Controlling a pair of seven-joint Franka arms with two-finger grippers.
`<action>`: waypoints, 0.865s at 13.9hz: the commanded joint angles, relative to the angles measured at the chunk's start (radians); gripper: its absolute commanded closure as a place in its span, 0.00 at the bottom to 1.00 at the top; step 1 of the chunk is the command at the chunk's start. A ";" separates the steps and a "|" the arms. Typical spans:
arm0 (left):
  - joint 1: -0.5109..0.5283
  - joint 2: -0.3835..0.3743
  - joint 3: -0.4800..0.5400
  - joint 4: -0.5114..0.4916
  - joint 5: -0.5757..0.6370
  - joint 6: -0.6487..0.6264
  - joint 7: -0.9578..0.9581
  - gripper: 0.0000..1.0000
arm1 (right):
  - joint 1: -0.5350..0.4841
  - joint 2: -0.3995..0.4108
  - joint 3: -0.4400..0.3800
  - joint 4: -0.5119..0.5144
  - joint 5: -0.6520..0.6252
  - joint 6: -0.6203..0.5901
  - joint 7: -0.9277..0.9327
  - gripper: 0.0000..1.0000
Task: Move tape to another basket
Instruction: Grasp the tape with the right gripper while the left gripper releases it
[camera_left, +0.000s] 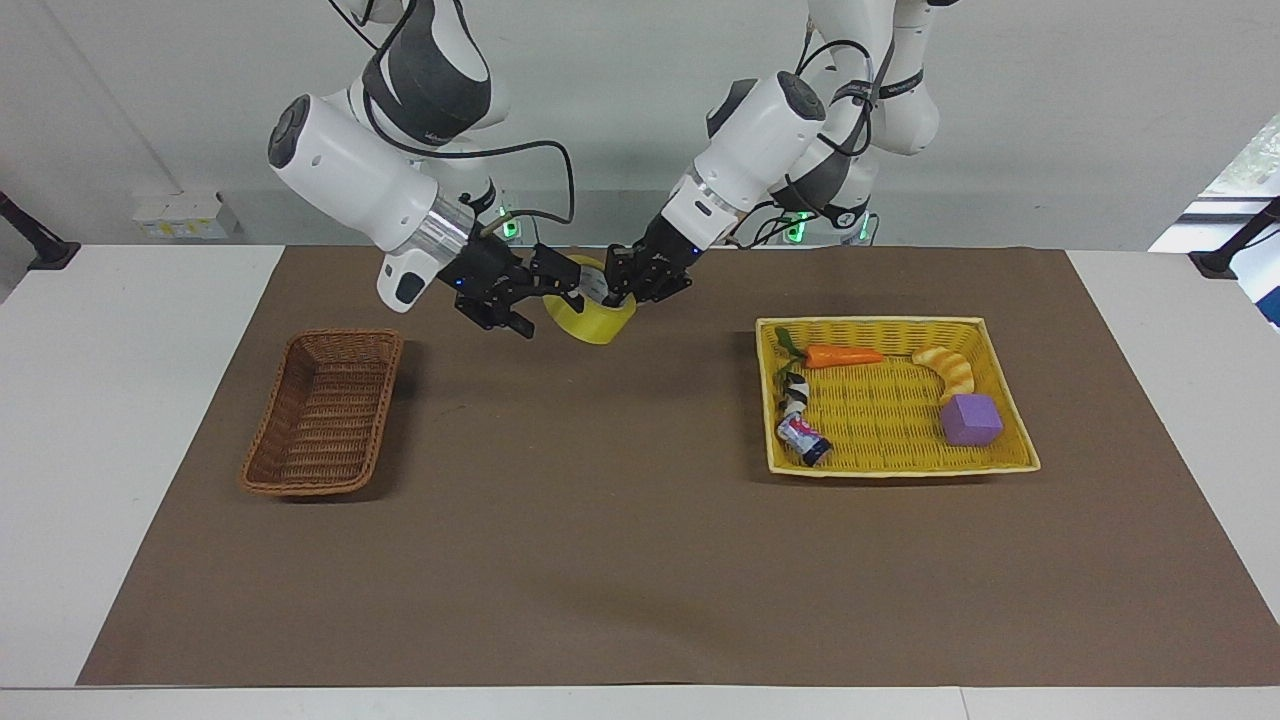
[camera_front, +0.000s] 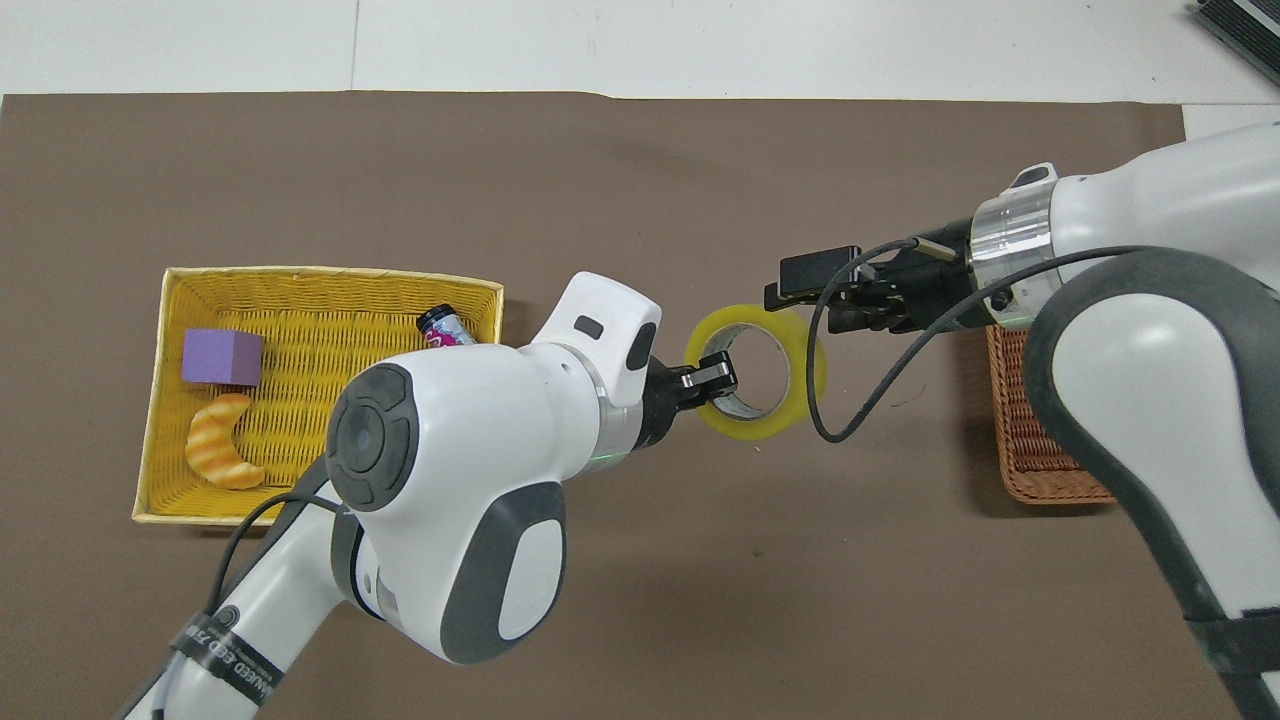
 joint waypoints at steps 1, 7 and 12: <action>-0.015 -0.006 -0.001 -0.006 -0.029 0.023 0.014 1.00 | -0.021 -0.035 0.001 -0.065 0.050 0.005 -0.076 0.00; -0.013 0.019 -0.005 0.003 -0.084 0.175 0.013 1.00 | -0.023 -0.046 -0.002 -0.084 0.036 -0.021 -0.125 0.00; -0.010 0.019 -0.005 0.013 -0.117 0.190 0.000 1.00 | -0.050 -0.044 -0.005 -0.076 0.019 -0.066 -0.172 0.58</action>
